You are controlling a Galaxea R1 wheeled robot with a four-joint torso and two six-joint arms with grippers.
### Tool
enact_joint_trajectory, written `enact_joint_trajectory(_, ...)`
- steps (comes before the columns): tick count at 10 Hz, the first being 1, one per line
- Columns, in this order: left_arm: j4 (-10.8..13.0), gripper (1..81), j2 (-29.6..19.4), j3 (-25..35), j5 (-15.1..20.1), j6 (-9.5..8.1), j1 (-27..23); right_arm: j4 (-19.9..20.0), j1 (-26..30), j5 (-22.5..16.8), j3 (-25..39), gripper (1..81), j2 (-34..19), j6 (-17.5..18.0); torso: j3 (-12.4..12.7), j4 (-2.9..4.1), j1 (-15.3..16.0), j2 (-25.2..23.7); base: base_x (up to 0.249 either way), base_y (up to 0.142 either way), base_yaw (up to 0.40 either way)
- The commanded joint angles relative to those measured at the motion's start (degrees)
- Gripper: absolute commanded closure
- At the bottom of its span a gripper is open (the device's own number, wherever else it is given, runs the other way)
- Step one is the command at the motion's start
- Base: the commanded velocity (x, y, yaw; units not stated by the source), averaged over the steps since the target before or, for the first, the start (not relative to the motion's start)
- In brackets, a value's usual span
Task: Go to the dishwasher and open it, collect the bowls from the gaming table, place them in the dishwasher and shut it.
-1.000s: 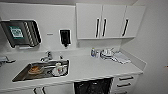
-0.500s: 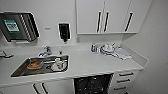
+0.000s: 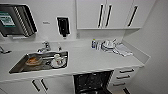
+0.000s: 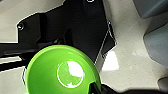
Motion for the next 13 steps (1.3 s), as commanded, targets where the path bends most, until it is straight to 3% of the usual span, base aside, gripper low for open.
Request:
enact_joint_trajectory(1, -1.04, 81.1, -8.69, 6.36, -1.85, -4.11, -7.14, -0.37, 1.03, -2.54, -0.22, 81.1, -1.68, 0.3, 0.0, 0.0, 0.0, 0.0, 0.0, 0.0, 0.0)
enact_joint_trajectory(5, -0.95, 81.1, -14.05, 15.94, -0.27, -8.51, -16.64, -0.28, 1.2, -2.19, 0.05, 81.1, -1.5, 0.3, -0.02, 0.0, 0.0, 0.0, 0.0, 0.0, 0.0)
enact_joint_trajectory(7, -0.95, 81.1, -13.96, 21.73, 7.26, -9.03, -22.51, -0.28, 1.2, -2.19, -0.13, 81.1, -1.5, 0.3, -0.04, 0.0, 0.0, 0.0, 0.0, 0.0, 0.0)
enact_joint_trajectory(10, -1.04, 81.1, -9.85, 28.93, 21.64, -9.03, -31.21, -0.28, 1.29, -2.1, 0.13, 81.1, -1.42, 0.3, -0.06, 0.0, 0.02, 0.0, 0.0, 0.0, 0.0)
enact_joint_trajectory(11, -1.38, 81.1, -6.6, 30.44, 28.16, -9.55, -34.47, -0.28, 1.29, -2.1, 0.31, 81.1, -1.42, 0.3, -0.06, 0.0, 0.02, 0.0, 0.0, 0.0, 0.0)
enact_joint_trajectory(12, -1.65, 81.1, -4.15, 30.8, 31.78, -11.3, -37.28, -0.28, 1.29, -2.1, 0.57, 81.1, -1.33, 0.3, -0.06, 0.0, 0.02, 0.0, 0.0, 0.0, 0.0)
enact_joint_trajectory(13, -1.74, 81.1, -2.71, 30.88, 33.74, -11.93, -39.49, -0.28, 1.29, -2.1, 0.66, 81.1, -1.33, 0.3, -3.11, 0.0, 0.02, 0.02, 0.0, 0.0, 0.0)
